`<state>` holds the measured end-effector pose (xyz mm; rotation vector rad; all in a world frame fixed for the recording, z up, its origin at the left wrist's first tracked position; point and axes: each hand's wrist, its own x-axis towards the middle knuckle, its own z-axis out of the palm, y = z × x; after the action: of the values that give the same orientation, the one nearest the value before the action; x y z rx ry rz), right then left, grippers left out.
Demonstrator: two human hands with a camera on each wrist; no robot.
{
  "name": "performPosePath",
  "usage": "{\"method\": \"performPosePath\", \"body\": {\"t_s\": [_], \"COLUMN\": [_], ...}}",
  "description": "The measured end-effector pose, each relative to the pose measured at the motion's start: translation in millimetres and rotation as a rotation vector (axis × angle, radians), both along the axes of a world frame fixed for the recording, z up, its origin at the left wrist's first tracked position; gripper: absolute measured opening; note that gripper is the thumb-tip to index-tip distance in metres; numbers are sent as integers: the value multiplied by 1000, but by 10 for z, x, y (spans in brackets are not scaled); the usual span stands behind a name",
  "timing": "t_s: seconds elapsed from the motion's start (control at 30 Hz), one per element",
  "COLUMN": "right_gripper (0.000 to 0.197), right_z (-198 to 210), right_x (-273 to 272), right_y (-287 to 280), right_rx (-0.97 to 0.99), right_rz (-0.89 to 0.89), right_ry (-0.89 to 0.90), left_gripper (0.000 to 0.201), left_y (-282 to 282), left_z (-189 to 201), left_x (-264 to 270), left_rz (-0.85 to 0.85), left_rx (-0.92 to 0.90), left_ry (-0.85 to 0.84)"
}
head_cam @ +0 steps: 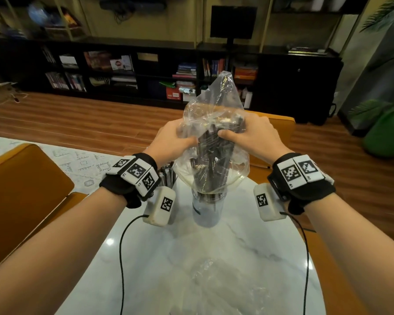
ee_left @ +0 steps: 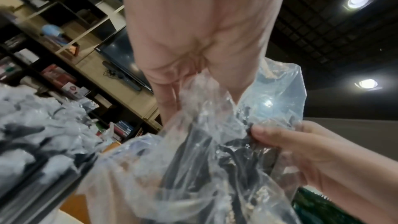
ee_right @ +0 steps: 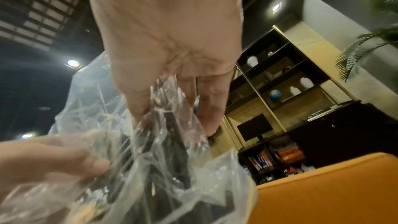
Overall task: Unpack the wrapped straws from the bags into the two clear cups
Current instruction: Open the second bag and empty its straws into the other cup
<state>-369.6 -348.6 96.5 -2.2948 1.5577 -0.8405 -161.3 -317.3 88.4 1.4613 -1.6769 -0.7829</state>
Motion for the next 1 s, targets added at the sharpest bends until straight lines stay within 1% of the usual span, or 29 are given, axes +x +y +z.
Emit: {"method": "performPosePath", "body": {"t_s": [0.07,0.1,0.13,0.17,0.23,0.27,0.37,0.4,0.43,0.53,0.63,0.7,0.77,0.83,0.87,0.9,0.93,0.97,1.0], "right_gripper": [51,50,49,49,47,44,30,26,24,13,14,19,23,26,25,22,24,27,29], "right_z": [-18,-24,-39,-50,-52,-47,-55,-57,-53,6,79,94,95,88,90,88,104,106,117], "right_x": [41,65,81,90,82,65,6,-6,-8,-10,-15,-18,-32,-49,-57,-65,-66,-81,-92], "right_y": [18,42,53,67,85,85,54,54,62,93,90,78,76,68,66,66,81,75,76], "right_rx": [26,42,52,52,6,-26,-78,-77,-76,-69,-55,-54,-57,-70,-59,-44,-14,3,10], "right_rz": [54,72,92,106,117,106,25,6,-5,0,11,11,1,-18,-21,-9,2,13,14], "right_ry": [-67,-81,-92,-102,-107,-105,-99,-95,-103,-147,-142,-115,-137,-153,-153,-156,-157,-157,-141], "left_gripper": [32,37,37,33,17,13,38,39,34,3,15,13,19,19,21,27,34,35,30], "left_y": [13,11,9,7,6,17,17,21,36,51,50,47,43,48,46,45,40,37,39], "left_z": [17,11,1,-13,-53,-60,-45,-18,27,136,184,191,170,145,129,109,93,85,86], "left_x": [-27,-35,-47,-53,-35,-21,23,35,41,54,39,20,15,-1,-11,-16,-18,-14,1], "left_rz": [-34,-41,-38,-13,56,71,59,51,39,18,47,75,74,83,91,95,89,75,54], "left_rx": [26,41,41,31,-13,-29,-58,-54,-47,-35,-35,-42,-71,-107,-129,-151,-167,-179,-179], "left_ry": [66,99,111,89,-45,-93,-187,-208,-227,-227,-180,-167,-146,-133,-163,-228,-307,-362,-369]}}
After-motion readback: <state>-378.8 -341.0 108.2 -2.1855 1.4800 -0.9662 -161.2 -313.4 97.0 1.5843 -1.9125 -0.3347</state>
